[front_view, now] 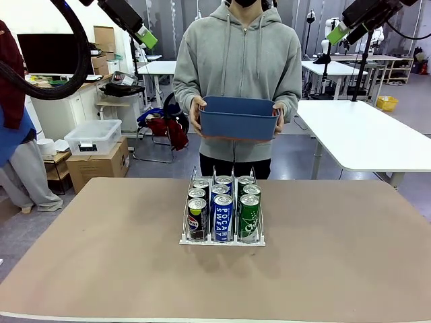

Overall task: Fill the beverage cans into the dispenser.
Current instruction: Place the picked Ionic drink in the line of the Automatic Can Dispenser with the same cans.

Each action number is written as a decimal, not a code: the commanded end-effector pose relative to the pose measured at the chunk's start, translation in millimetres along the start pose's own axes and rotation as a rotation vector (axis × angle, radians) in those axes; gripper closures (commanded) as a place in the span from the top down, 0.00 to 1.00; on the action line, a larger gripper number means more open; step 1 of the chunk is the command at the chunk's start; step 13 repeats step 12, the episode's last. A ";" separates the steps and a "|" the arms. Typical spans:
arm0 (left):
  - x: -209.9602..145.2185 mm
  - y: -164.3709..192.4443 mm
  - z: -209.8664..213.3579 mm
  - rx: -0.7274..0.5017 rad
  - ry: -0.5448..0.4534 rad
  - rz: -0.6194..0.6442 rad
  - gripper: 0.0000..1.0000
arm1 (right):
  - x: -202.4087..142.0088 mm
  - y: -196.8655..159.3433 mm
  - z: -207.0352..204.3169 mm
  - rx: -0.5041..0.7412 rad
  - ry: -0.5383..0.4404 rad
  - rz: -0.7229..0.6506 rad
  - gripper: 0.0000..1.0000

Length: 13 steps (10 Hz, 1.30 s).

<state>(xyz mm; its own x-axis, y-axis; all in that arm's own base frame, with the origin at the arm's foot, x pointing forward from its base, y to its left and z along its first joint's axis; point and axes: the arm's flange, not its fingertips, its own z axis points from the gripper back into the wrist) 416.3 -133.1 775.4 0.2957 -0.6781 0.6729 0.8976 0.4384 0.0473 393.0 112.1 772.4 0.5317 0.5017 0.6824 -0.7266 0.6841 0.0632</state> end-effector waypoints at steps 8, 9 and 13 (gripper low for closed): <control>-0.3 -0.1 -0.6 -0.002 0.000 0.000 1.00 | 0.2 0.6 -0.3 -0.003 0.006 0.000 1.00; -0.3 -0.1 -0.6 -0.002 0.000 0.000 1.00 | 0.2 0.6 -0.3 -0.003 0.006 0.000 1.00; -0.3 -0.1 -0.6 -0.002 0.000 0.000 1.00 | 0.2 0.6 -0.3 -0.003 0.006 0.000 1.00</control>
